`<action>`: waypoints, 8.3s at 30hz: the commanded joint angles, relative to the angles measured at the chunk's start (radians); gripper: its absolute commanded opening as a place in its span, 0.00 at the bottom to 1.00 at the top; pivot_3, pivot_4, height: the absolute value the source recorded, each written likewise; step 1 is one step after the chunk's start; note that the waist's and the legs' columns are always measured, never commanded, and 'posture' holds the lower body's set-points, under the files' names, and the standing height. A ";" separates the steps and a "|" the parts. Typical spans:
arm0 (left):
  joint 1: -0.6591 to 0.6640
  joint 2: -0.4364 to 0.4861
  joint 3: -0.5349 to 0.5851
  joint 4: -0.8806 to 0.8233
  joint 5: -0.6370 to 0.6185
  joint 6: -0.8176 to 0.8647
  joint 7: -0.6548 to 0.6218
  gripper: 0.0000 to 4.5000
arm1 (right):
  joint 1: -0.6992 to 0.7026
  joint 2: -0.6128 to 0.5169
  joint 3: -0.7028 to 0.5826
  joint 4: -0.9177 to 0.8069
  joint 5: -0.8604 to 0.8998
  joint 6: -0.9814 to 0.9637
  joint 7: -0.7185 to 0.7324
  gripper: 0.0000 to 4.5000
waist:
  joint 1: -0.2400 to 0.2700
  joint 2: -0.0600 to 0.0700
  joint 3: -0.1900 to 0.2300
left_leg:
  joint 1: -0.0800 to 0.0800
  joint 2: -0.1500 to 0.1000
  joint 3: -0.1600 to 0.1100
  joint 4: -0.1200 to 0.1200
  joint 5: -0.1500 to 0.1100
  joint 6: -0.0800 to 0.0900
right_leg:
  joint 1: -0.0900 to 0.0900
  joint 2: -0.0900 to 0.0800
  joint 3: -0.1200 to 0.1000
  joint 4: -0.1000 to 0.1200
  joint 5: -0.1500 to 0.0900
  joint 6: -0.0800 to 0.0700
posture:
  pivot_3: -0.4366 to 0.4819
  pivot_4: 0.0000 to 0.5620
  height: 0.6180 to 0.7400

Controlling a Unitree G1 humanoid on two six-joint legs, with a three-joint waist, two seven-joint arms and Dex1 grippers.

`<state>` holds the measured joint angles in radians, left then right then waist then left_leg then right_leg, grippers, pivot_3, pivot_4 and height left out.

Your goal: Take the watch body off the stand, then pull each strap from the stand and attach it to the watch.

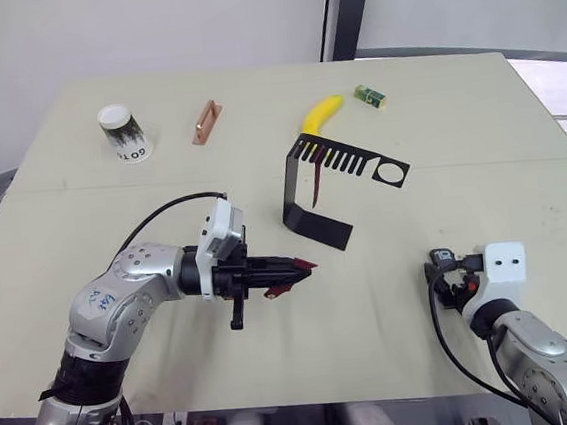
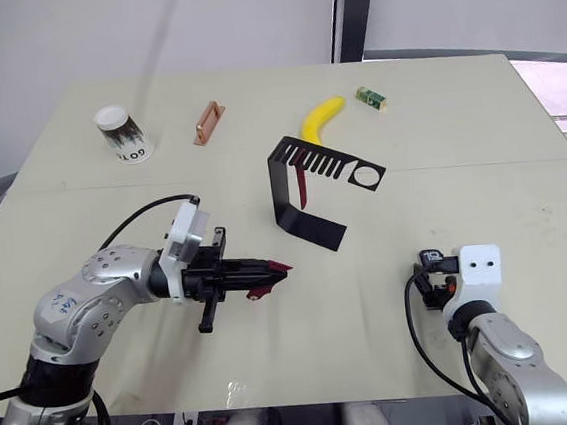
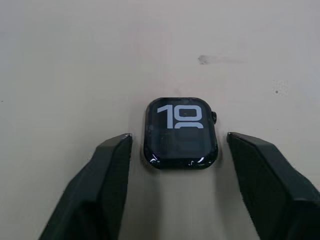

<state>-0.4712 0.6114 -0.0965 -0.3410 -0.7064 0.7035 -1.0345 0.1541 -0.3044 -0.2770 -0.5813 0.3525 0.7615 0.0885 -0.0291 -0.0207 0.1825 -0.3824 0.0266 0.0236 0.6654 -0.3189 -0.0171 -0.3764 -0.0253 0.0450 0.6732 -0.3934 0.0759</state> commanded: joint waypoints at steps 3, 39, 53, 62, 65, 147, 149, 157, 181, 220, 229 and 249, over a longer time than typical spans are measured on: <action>-0.004 -0.006 0.027 -0.040 -0.028 0.004 0.012 0.00 | 0.005 0.010 -0.011 0.023 -0.036 0.008 -0.027 0.75 | 0.001 0.000 0.000 | 0.000 0.000 0.000 0.000 0.000 0.000 | 0.000 0.000 0.000 0.000 0.000 0.000 | 0.48 0.27 1.00; -0.014 -0.016 0.034 -0.024 -0.012 -0.009 0.010 0.00 | -0.052 -0.053 0.020 -0.031 -0.030 0.060 0.046 0.36 | 0.000 -0.001 -0.001 | 0.001 0.000 0.000 0.000 0.000 0.000 | 0.000 0.000 0.000 0.001 0.000 0.000 | 0.48 0.27 1.00; -0.003 0.097 -0.036 0.030 0.270 -0.344 -0.105 0.00 | -0.475 -0.424 0.035 0.038 0.551 0.575 0.495 0.36 | -0.001 0.002 0.001 | 0.002 0.000 0.002 -0.001 0.000 0.001 | 0.000 0.000 0.002 -0.003 0.000 -0.001 | 0.48 0.27 1.00; 0.036 0.117 -0.050 -0.010 0.370 -0.401 -0.063 0.00 | -0.714 -0.257 0.093 0.218 0.665 0.844 0.437 0.36 | -0.001 0.002 0.001 | -0.001 0.000 0.001 0.001 0.000 0.002 | -0.001 0.000 0.001 0.001 0.000 -0.001 | 0.48 0.27 1.00; 0.034 0.108 -0.059 -0.021 0.394 -0.391 -0.038 0.00 | -0.772 -0.207 0.135 0.313 0.697 0.853 0.415 0.36 | -0.002 0.002 0.001 | -0.003 0.000 0.000 0.001 0.000 0.002 | -0.003 -0.001 0.000 0.001 0.000 -0.001 | 0.48 0.27 1.00; -0.012 0.022 -0.133 0.062 0.537 -0.405 0.004 0.00 | -0.882 -0.159 0.165 0.523 0.896 0.853 0.170 0.36 | -0.008 0.002 0.001 | -0.013 0.001 0.001 0.006 0.000 0.001 | -0.016 -0.001 0.000 0.010 0.000 -0.001 | 0.48 0.27 1.00; -0.014 0.020 -0.134 0.063 0.538 -0.405 0.006 0.00 | -0.885 -0.159 0.165 0.523 0.901 0.853 0.168 0.36 | -0.008 0.002 0.001 | -0.013 0.001 0.001 0.006 0.000 0.001 | -0.016 -0.001 0.000 0.010 0.000 -0.001 | 0.48 0.27 1.00; -0.018 0.011 -0.140 0.064 0.539 -0.399 0.012 0.00 | -0.885 -0.161 0.169 0.517 0.911 0.853 0.164 0.36 | -0.008 0.002 0.001 | -0.013 0.001 0.001 0.006 0.000 0.001 | -0.016 -0.001 0.000 0.010 0.000 -0.001 | 0.48 0.27 1.00; -0.061 -0.032 -0.187 0.084 0.598 -0.384 0.031 0.00 | -0.899 -0.146 0.177 0.521 0.920 0.853 0.125 0.36 | -0.007 0.002 0.001 | -0.014 0.001 0.001 0.007 0.000 0.001 | -0.016 0.000 0.000 0.011 0.000 -0.001 | 0.48 0.27 1.00; -0.121 -0.115 -0.189 0.100 0.615 -0.327 0.054 0.00 | -0.915 -0.164 0.203 0.475 0.914 0.853 0.149 0.36 | -0.002 0.002 0.001 | -0.021 0.001 -0.002 0.016 0.000 0.002 | -0.019 -0.001 -0.003 0.015 0.000 -0.001 | 0.48 0.27 1.00; -0.123 -0.110 -0.185 0.108 0.623 -0.325 0.056 0.00 | -0.907 -0.163 0.214 0.455 0.884 0.853 0.172 0.36 | -0.002 0.002 0.001 | -0.021 0.001 -0.002 0.016 0.000 0.002 | -0.019 -0.001 -0.004 0.015 0.000 -0.001 | 0.48 0.27 1.00; -0.141 -0.137 -0.198 0.092 0.621 -0.303 0.071 0.00 | -0.902 -0.144 0.206 0.429 0.876 0.853 0.176 0.36 | -0.002 0.002 0.001 | -0.021 0.001 -0.002 0.016 0.000 0.002 | -0.019 -0.001 -0.004 0.015 0.000 -0.001 | 0.48 0.27 1.00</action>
<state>-0.5787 0.5039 -0.2836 -0.1884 -0.0721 0.4154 -0.9817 -0.7378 -0.4784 -0.0921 -0.0902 1.1954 1.6091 0.2093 -0.0312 -0.0191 0.1834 -0.4033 0.0274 0.0212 0.6813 -0.3193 -0.0149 -0.3959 -0.0259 0.0414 0.6879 -0.3938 0.0751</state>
